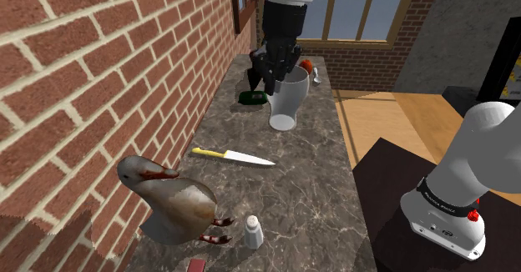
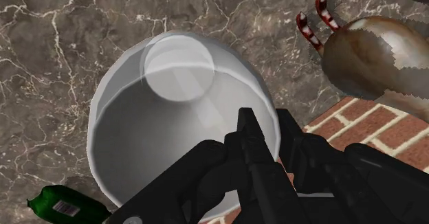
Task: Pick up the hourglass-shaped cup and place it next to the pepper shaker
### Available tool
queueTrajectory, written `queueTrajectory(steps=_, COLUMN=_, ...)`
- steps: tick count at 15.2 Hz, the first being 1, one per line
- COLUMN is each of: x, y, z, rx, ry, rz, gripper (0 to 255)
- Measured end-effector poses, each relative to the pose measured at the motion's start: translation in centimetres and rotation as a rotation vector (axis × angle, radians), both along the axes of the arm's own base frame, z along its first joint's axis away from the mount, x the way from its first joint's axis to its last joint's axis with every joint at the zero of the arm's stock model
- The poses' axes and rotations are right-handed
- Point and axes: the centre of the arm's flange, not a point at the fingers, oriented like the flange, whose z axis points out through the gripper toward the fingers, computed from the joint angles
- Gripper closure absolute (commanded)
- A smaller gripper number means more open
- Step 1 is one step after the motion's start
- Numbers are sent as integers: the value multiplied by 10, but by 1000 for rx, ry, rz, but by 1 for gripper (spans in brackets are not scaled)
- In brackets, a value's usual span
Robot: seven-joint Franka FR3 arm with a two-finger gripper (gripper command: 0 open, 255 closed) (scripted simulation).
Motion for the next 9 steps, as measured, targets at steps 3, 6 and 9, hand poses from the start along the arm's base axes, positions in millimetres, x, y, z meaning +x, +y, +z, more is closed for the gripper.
queueTrajectory(steps=3, x=-16, y=21, z=-2, rx=0, ry=0, rz=0, gripper=255)
queueTrajectory(steps=6, x=-17, y=26, z=-16, rx=0, ry=0, rz=-1, gripper=255)
queueTrajectory(steps=9, x=-18, y=26, z=-31, rx=0, ry=0, rz=-2, gripper=255)
